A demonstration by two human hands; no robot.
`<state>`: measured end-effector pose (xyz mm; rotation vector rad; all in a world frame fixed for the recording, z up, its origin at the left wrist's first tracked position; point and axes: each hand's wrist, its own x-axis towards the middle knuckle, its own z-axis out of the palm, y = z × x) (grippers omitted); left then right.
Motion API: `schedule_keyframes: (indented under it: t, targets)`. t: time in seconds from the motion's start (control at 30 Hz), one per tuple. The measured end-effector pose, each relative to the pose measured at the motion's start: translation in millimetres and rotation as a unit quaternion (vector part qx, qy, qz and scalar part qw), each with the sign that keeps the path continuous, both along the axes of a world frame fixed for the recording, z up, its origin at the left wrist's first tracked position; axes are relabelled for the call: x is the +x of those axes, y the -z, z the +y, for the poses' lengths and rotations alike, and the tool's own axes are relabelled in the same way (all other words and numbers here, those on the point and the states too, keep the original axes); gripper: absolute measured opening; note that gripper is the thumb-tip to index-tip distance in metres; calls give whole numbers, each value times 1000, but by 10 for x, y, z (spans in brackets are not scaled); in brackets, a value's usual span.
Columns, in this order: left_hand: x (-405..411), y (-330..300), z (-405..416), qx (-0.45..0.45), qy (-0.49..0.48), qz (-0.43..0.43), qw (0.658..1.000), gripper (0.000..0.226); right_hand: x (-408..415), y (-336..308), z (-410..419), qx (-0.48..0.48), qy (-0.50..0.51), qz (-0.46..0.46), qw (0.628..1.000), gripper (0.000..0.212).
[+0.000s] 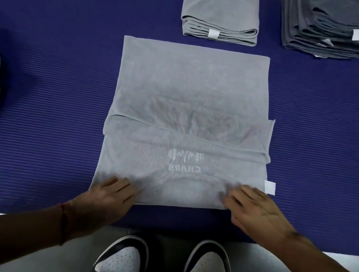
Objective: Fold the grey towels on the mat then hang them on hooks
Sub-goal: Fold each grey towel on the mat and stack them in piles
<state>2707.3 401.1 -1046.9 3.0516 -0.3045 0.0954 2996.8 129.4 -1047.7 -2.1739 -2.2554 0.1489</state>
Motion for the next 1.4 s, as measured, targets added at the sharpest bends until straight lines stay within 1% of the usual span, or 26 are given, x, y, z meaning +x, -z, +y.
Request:
schedule_keyframes:
  t: [0.03, 0.07, 0.17, 0.27, 0.33, 0.37, 0.4, 0.47, 0.5, 0.53, 0.57, 0.6, 0.63, 0.7, 0.77, 0.83, 0.9, 0.97, 1.03, 1.1, 1.13, 1.17, 1.2, 1.27, 1.33, 1.4]
  targets:
    - [-8, -14, 30, -28, -8, 13, 999, 29, -4, 22, -7, 1, 10, 8, 1000, 60]
    - [-12, -48, 60, -58, -14, 27, 998, 24, -13, 35, -21, 0, 18, 25, 1000, 61]
    - [-51, -94, 131, -106, 3, 77, 991, 25, -20, 39, -124, -28, -8, 61, 998, 56]
    - [-18, -87, 213, -83, 44, 140, 986, 28, 24, -37, -134, -62, -28, 83, 994, 36]
    - [75, -139, 291, -66, 47, 178, 981, 16, 90, -141, -31, -62, -23, 89, 994, 16]
    - [150, -165, 356, -80, 26, 176, 981, 13, 154, -185, 33, -51, -9, 87, 995, 7]
    - [261, -212, 436, -108, -12, 160, 981, 16, 236, -244, 118, -31, 20, 93, 995, 10]
    - [572, -267, 721, -152, -106, 75, 980, 30, 495, -297, 321, 39, 111, 111, 987, 21]
    - [735, -227, 933, -146, -149, 35, 977, 33, 664, -280, 438, 69, 163, 109, 978, 22]
    - [899, -181, 1153, -120, -186, 10, 975, 35, 840, -244, 563, 79, 216, 97, 968, 25]
    - [1040, -115, 1364, -91, -223, 6, 971, 37, 1006, -189, 689, 67, 268, 83, 957, 34]
    - [1151, -58, 1530, -71, -260, 20, 963, 40, 1143, -125, 791, 39, 313, 79, 946, 42]
    - [1218, 6, 1654, -65, -283, 46, 956, 45, 1247, -70, 874, 10, 347, 82, 934, 45]
    - [1259, 84, 1747, -74, -291, 79, 950, 51, 1348, 19, 960, -19, 386, 107, 916, 44]
    - [1257, 63, 1752, -86, -309, 104, 941, 51, 1358, 26, 971, -6, 411, 142, 901, 40]
    - [1253, -7, 1760, -112, -329, 131, 928, 41, 1345, -42, 917, 18, 425, 178, 887, 33]
    - [1167, -92, 1744, -124, -343, 123, 923, 22, 1314, -154, 820, 24, 421, 228, 878, 21]
    - [987, -242, 1613, -156, -349, 70, 922, 8, 1257, -300, 704, 33, 399, 266, 877, 13]
    - [732, -398, 1393, -204, -322, 45, 923, 14, 1144, -484, 541, 34, 373, 303, 876, 14]
    - [425, -509, 1142, -238, -274, 54, 930, 15, 982, -633, 339, 7, 344, 319, 883, 21]
    - [260, -534, 1021, -242, -252, 68, 935, 10, 897, -673, 226, -15, 331, 321, 887, 21]
    - [94, -508, 925, -238, -232, 84, 939, 5, 807, -690, 110, -36, 319, 324, 890, 18]
    - [-53, -470, 842, -224, -217, 102, 945, 4, 719, -690, 0, -50, 308, 328, 891, 16]
    - [-310, -321, 726, -173, -187, 133, 958, 19, 570, -610, -207, -65, 279, 320, 903, 17]
    - [-474, -171, 652, -137, -155, 150, 967, 32, 452, -421, -404, -79, 215, 278, 933, 20]
    - [-511, -127, 591, -134, -145, 156, 968, 32, 360, -235, -553, -77, 164, 220, 958, 20]
